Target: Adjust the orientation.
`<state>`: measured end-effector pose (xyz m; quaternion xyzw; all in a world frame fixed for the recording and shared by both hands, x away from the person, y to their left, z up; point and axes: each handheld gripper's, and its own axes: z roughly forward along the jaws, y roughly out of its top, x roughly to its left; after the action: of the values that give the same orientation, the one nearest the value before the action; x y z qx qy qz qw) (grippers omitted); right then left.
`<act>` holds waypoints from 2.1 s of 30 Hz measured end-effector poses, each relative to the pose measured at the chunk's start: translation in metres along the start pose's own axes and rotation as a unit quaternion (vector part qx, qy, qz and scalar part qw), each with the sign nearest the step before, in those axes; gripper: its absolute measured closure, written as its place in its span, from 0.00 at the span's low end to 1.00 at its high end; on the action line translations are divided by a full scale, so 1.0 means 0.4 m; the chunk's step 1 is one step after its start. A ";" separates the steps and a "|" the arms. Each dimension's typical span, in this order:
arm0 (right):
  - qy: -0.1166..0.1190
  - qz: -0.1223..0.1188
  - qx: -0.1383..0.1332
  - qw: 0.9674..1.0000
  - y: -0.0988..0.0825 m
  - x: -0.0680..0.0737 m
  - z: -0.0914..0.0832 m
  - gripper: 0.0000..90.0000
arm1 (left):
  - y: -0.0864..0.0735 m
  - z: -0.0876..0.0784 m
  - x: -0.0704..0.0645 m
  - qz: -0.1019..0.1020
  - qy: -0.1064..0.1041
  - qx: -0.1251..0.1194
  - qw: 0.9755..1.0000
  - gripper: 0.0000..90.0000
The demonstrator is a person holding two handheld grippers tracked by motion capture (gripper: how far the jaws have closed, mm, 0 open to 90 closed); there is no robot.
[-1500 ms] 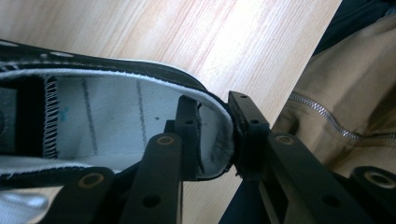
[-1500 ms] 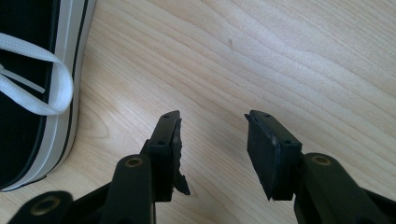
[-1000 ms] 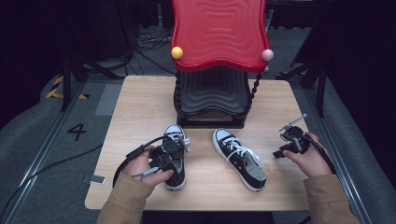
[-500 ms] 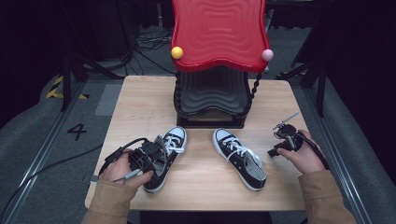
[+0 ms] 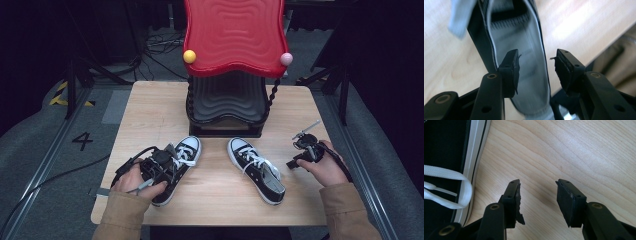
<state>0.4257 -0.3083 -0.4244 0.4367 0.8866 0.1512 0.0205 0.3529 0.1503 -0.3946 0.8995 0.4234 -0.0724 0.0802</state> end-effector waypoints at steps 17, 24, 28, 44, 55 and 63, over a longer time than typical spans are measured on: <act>-0.003 0.006 -0.004 1.000 -0.007 0.002 0.003 0.59 | 0.019 0.101 0.013 -0.046 -0.014 -0.035 0.998 0.81; -0.004 0.008 -0.003 1.000 -0.011 0.003 0.006 0.59 | 0.025 0.102 0.006 -0.064 -0.002 -0.081 0.995 0.78; -0.005 0.011 -0.002 1.000 -0.016 0.002 0.007 0.59 | 0.025 0.104 0.005 -0.088 0.011 -0.109 0.990 0.76; -0.005 0.021 -0.001 1.000 -0.043 -0.006 0.010 0.59 | 0.035 0.117 0.016 -0.108 0.043 -0.184 0.976 0.73; -0.010 0.035 -0.002 0.999 -0.081 -0.016 0.001 0.59 | 0.049 0.119 0.033 -0.095 0.040 -0.184 0.978 0.68; -0.010 0.034 0.000 0.999 -0.087 -0.017 0.004 0.59 | 0.066 0.120 0.017 -0.040 0.049 -0.208 0.976 0.87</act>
<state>0.4035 -0.3333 -0.4365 0.4677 0.8711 0.1479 0.0245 0.3744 0.1288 -0.4407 0.8479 0.4685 0.0581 0.2414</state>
